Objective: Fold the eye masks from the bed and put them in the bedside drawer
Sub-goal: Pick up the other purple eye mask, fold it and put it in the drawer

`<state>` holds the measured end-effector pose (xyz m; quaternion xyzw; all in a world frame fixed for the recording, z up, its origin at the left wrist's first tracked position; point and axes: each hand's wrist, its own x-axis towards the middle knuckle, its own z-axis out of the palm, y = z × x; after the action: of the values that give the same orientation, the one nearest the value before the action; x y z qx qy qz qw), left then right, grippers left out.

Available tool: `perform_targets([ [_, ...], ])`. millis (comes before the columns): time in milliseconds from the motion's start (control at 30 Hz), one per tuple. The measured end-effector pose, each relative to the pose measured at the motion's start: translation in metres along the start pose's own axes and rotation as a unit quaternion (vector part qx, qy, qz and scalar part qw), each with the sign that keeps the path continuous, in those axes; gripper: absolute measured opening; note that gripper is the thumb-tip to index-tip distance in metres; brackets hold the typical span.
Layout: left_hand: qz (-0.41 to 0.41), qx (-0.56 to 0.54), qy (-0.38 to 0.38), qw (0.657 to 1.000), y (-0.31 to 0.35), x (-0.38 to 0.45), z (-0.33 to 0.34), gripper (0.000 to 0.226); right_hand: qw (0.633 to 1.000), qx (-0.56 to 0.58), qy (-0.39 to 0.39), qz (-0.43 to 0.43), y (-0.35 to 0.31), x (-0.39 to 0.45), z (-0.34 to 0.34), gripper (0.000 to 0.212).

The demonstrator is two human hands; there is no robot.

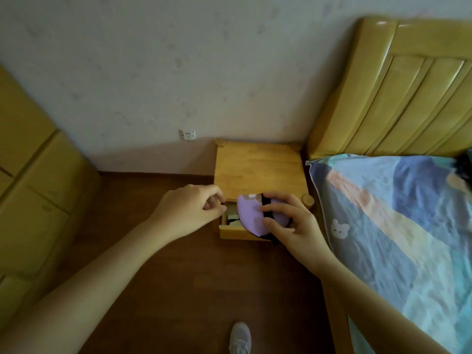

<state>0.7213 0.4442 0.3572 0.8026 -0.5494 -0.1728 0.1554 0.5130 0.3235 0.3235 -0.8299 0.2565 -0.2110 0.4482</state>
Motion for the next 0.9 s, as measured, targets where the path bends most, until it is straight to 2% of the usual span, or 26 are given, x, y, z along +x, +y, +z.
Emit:
perform_targets([
  [167, -0.017, -0.017, -0.062, 0.998, -0.043, 0.088, 0.059, 0.020, 0.997, 0.028, -0.044, 0.065, 0.074, 0.056, 0.038, 0.022],
  [433, -0.032, -0.063, -0.175, 0.982, -0.114, 0.198, 0.145, 0.022, 0.983, 0.056, -0.045, 0.171, 0.180, 0.133, 0.082, 0.020],
  [700, -0.067, -0.110, -0.255, 0.958, -0.162, 0.260, 0.245, 0.030, 0.966, 0.047, -0.055, 0.248, 0.283, 0.167, 0.126, 0.021],
  [900, -0.116, -0.175, -0.278, 0.938, -0.188, 0.294, 0.329, 0.034, 0.954, 0.068, -0.039, 0.291, 0.366, 0.171, 0.159, 0.021],
])
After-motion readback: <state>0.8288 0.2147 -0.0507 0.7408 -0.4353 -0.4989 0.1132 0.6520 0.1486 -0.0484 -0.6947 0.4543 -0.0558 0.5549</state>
